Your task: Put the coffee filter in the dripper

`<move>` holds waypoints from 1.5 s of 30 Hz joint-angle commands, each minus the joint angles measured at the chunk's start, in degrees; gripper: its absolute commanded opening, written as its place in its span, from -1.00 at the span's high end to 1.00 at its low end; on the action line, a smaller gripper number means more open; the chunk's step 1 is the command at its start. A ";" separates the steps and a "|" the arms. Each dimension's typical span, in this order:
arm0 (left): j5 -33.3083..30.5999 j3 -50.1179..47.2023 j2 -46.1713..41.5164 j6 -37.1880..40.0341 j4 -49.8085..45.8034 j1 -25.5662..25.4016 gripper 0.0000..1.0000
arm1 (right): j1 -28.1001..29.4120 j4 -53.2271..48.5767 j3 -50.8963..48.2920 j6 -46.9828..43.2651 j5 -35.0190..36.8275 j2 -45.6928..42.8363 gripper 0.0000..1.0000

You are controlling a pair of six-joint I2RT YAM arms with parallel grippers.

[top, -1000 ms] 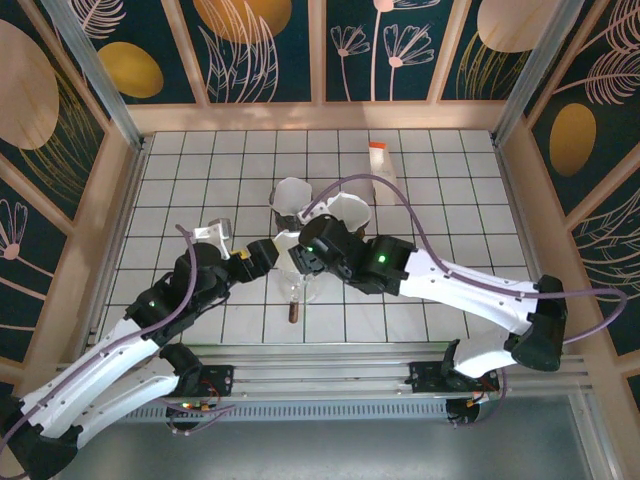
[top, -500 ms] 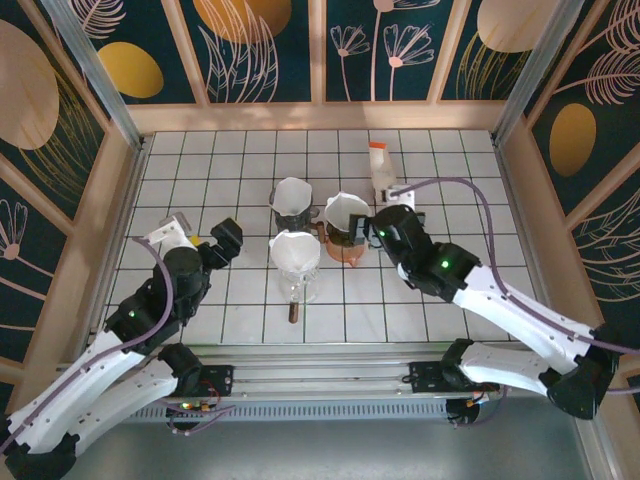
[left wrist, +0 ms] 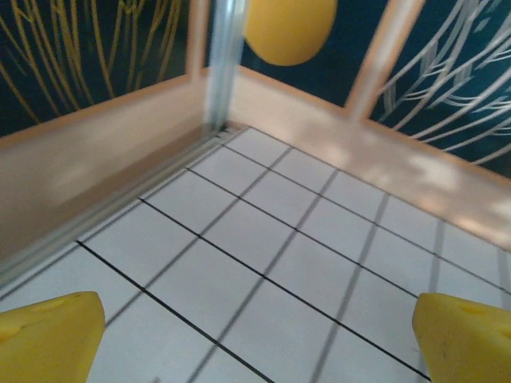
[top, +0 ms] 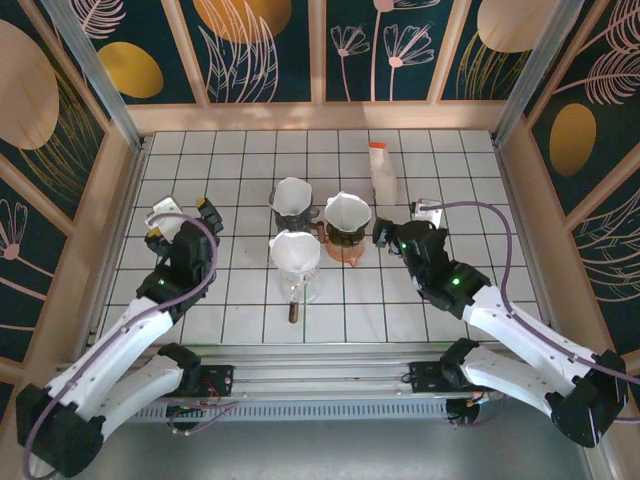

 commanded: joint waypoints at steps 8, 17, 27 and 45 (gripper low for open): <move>1.41 -10.44 15.13 16.67 33.12 12.65 -0.97 | -2.66 8.01 -4.45 -2.07 -5.82 -1.12 -0.98; 5.30 -17.10 28.89 24.67 61.27 17.05 -0.98 | -3.70 9.73 -5.68 -3.57 -6.15 -1.88 -0.98; 19.41 -16.86 35.35 26.28 65.50 20.63 -0.98 | -6.51 11.94 -6.26 -5.67 -6.34 -1.23 -0.98; 30.02 -24.82 36.18 26.36 80.18 23.67 -0.98 | -14.30 19.70 -8.89 -17.00 -2.39 -3.81 -0.98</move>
